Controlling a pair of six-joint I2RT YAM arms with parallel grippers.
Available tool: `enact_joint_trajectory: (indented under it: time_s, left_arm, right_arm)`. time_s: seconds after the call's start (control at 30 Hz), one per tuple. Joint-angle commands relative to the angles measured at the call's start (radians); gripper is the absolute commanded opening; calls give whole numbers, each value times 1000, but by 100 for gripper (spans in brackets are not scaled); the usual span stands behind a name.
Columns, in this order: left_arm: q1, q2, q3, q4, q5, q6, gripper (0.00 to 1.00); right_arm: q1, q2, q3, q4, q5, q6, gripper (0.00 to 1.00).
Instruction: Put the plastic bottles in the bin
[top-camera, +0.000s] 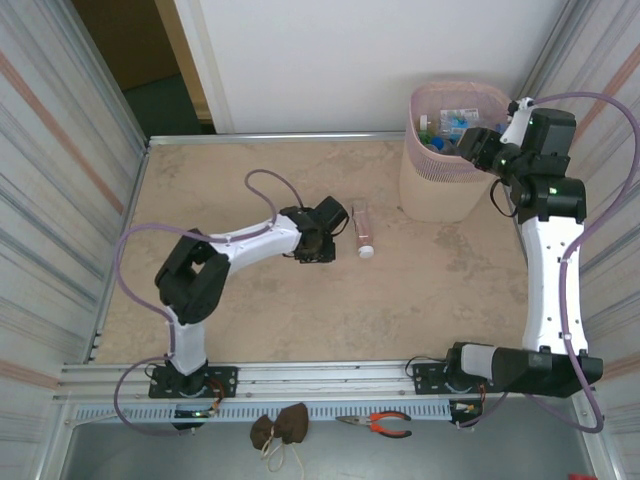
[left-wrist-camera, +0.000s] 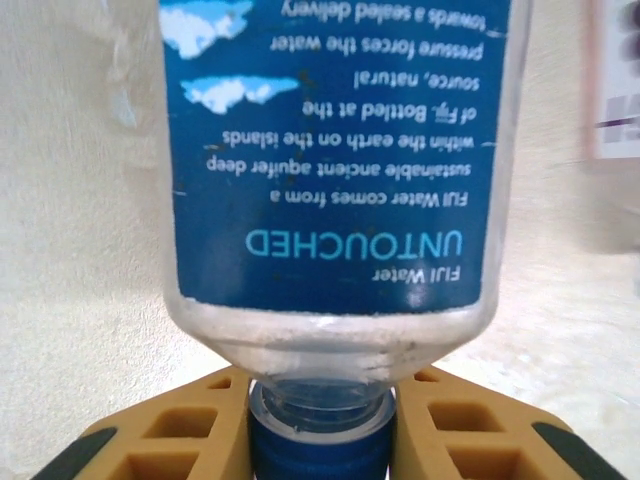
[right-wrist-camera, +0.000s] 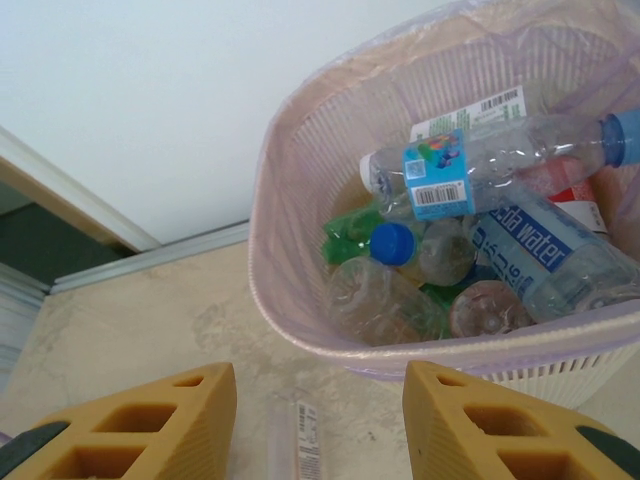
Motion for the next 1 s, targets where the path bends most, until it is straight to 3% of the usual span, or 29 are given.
enact_joint_trajectory:
  time_s: [0.0,0.23,0.63,0.8,0.97]
  left_arm:
    - [-4,-120,-42,107,12,105,16]
    - [-2,-327,-149,303,103,274,10]
    - [-1,-595,-247,654,466,473,8]
    - [-1,-663,-248,751,627,521,7]
    - [-3,-702,-221,794,788,554,4]
  right_arm:
    - [7,-49,-14,23,-46,30,46]
    - [9,-127,-114,156,-202,84,50]
    - [41,-302,-288,539,-502,190,64]
    - [121,-344,-314,656,-588,181,67]
    - [281,-372,-317,720,-628,86,73]
